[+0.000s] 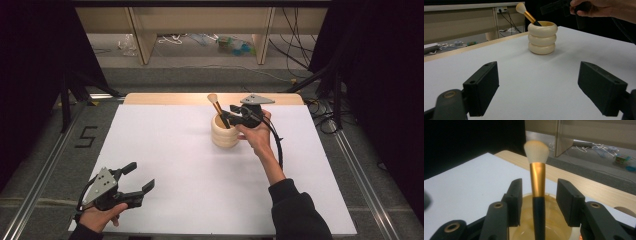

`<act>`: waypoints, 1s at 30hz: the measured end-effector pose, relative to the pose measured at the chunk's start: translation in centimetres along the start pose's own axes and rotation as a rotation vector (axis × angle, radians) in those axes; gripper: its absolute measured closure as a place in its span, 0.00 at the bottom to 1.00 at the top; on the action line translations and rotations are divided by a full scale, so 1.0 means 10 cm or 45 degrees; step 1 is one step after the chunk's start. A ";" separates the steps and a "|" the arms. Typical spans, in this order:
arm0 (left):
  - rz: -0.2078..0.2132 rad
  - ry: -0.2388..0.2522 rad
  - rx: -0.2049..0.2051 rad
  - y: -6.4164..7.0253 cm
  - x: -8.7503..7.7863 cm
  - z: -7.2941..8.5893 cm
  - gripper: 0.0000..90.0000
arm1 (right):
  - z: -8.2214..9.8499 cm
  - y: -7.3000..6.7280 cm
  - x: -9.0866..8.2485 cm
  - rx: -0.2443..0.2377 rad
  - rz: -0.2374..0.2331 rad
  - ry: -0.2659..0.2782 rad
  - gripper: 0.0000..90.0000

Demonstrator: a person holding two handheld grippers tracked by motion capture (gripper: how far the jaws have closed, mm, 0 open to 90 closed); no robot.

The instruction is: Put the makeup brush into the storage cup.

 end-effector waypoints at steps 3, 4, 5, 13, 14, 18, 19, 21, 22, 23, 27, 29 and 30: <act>0.002 0.000 0.010 0.00 0.00 0.00 0.19 | -0.01 0.00 -0.03 -0.005 0.002 0.005 0.60; 0.001 -0.001 0.011 0.00 0.00 0.00 0.19 | -0.02 -0.01 -0.04 -0.007 0.007 0.003 0.59; 0.001 -0.001 0.012 0.00 0.00 0.00 0.19 | -0.03 -0.01 -0.05 -0.003 0.011 -0.003 0.59; 0.005 0.001 0.014 0.00 0.00 0.00 0.19 | -0.09 -0.07 -0.17 -0.035 0.028 -0.001 0.51; -0.001 -0.001 0.008 0.00 0.00 0.00 0.19 | -0.09 -0.07 -0.17 -0.035 0.028 -0.001 0.51; 0.003 0.002 0.014 0.00 0.00 0.00 0.19 | -0.10 -0.10 -0.22 -0.042 0.031 -0.009 0.47; -0.001 0.001 0.007 0.00 0.00 0.00 0.19 | -0.11 -0.10 -0.24 -0.042 0.028 -0.012 0.45; 0.000 0.002 0.008 0.00 0.00 0.00 0.19 | -0.11 -0.11 -0.26 -0.047 0.040 -0.031 0.43; 0.000 0.002 0.009 0.00 0.00 0.00 0.19 | -0.11 -0.12 -0.27 -0.054 0.040 -0.037 0.42; 0.000 0.002 0.009 0.00 0.00 0.00 0.19 | -0.11 -0.13 -0.30 -0.059 0.038 -0.044 0.40; 0.002 0.002 0.014 0.00 0.00 0.00 0.19 | -0.11 -0.16 -0.34 -0.066 0.036 -0.049 0.38; -0.001 0.002 0.009 0.00 0.00 0.00 0.19 | -0.11 -0.17 -0.36 -0.068 0.037 -0.046 0.37; -0.001 0.002 0.008 0.00 0.00 0.00 0.19 | -0.11 -0.18 -0.39 -0.063 0.043 -0.040 0.35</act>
Point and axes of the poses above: each handheld gripper's, and its own axes: x roughly forward along the jaws, z roughly out of its underside, y roughly to its right, the point moved 3 cm from there along x, roughly forward along the jaws, and after that the axes turned 2 degrees about -z, right-handed, at the moved point
